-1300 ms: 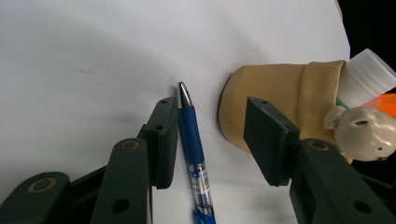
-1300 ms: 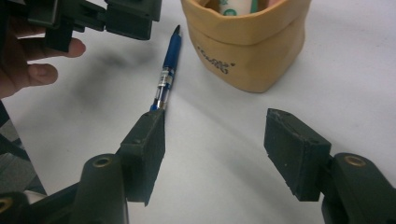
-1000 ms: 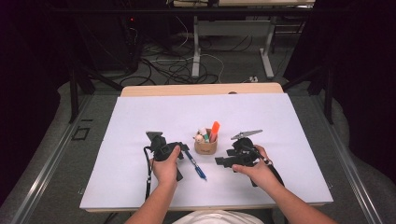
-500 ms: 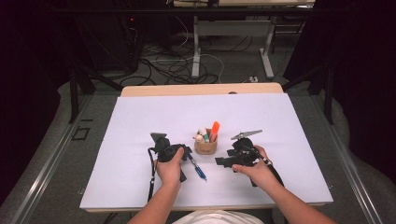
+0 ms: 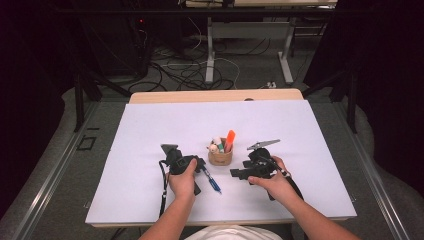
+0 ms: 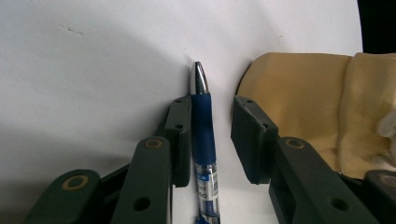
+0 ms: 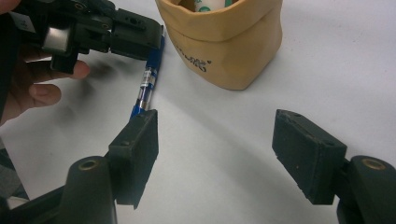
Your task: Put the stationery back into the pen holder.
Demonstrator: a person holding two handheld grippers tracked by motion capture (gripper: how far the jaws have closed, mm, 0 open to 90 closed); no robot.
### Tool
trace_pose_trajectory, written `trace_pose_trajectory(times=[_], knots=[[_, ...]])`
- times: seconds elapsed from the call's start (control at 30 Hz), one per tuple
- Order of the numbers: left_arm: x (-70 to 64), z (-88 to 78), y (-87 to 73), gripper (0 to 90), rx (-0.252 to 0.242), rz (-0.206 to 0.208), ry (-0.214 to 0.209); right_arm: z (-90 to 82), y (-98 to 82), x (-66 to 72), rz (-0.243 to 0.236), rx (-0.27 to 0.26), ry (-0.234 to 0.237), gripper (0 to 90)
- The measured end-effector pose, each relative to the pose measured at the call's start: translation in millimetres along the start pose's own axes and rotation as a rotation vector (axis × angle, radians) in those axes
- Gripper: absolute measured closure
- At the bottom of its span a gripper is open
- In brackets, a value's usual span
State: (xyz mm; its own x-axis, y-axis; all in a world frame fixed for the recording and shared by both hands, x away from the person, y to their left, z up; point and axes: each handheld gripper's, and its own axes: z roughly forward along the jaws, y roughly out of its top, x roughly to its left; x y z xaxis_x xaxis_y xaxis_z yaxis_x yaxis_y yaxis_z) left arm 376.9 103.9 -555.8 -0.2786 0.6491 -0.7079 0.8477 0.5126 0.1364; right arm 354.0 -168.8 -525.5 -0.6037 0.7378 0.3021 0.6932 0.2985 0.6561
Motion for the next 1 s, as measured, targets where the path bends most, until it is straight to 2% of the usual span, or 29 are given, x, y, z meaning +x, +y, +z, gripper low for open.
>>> trace_pose_trajectory(times=[0.43,0.6,0.7,0.87,0.97,1.0], knots=[[0.6,0.3,-0.7,78.0,-0.003,0.007,0.029,0.5,-0.4,1.0,0.01,0.006,0.003,31.7],[1.4,0.3,-0.4,79.0,-0.002,-0.003,0.022,0.6,-0.5,0.4,0.005,0.002,0.005,31.8],[1.7,1.0,-0.2,80.1,-0.001,-0.025,0.011,0.7,-0.6,0.3,0.006,0.002,0.004,31.8],[2.3,1.4,-0.7,80.5,-0.006,-0.025,0.004,0.7,-0.8,-0.3,0.008,0.003,0.003,31.8],[3.7,0.1,0.3,80.6,0.014,-0.027,-0.005,1.5,-1.1,-0.7,0.009,-0.009,0.008,31.9],[4.1,1.1,-0.5,80.6,-0.002,-0.026,-0.009,1.5,-1.1,-0.7,0.009,-0.009,0.008,31.9]])
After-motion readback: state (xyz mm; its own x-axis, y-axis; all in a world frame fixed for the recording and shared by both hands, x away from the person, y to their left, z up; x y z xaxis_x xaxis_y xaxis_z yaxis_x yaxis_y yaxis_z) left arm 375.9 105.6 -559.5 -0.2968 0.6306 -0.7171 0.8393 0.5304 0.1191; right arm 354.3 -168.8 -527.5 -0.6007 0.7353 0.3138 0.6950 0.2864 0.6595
